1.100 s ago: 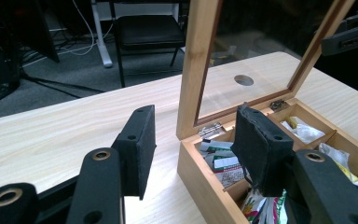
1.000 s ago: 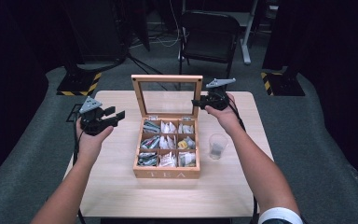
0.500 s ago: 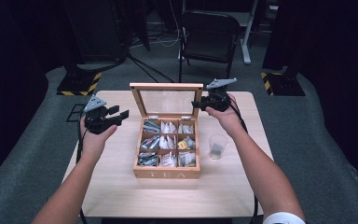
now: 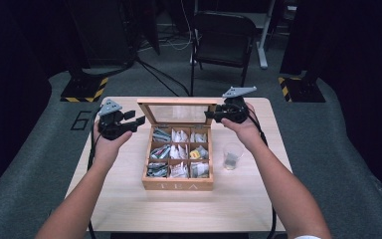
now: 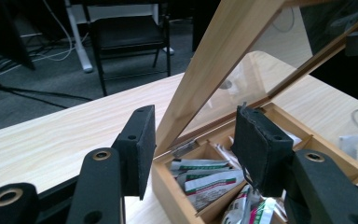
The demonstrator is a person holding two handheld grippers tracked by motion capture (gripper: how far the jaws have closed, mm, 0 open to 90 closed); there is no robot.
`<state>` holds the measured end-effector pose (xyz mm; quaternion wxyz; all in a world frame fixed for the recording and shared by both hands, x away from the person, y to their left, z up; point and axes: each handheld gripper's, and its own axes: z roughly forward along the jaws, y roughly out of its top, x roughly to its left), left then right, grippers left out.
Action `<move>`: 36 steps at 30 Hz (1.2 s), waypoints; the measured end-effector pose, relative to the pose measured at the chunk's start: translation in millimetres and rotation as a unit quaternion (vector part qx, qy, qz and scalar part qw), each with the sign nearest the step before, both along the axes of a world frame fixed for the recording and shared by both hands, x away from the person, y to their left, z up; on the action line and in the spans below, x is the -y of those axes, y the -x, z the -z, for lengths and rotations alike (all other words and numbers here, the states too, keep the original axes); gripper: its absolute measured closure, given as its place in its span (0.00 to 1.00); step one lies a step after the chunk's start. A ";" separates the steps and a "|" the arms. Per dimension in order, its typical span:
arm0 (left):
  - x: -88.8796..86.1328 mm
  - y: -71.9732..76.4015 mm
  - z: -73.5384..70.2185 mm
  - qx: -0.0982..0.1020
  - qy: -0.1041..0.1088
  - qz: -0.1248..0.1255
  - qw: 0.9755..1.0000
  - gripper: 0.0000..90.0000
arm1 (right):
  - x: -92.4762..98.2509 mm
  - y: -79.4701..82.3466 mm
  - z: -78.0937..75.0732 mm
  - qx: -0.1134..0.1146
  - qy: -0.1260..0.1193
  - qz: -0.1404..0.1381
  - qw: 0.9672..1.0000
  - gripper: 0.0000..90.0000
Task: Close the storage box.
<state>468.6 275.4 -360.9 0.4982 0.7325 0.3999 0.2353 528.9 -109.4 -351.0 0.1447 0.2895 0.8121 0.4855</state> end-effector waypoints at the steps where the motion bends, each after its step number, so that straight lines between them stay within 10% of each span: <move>1: 1.7 -0.5 -0.2 0.000 -0.002 0.003 1.000 0.54 | 0.1 1.0 0.2 0.003 0.000 -0.003 1.000 0.65; 36: 9.6 20.6 -4.8 0.025 -0.024 0.035 0.999 0.64 | 4.8 43.4 5.8 0.041 0.000 0.000 0.999 0.60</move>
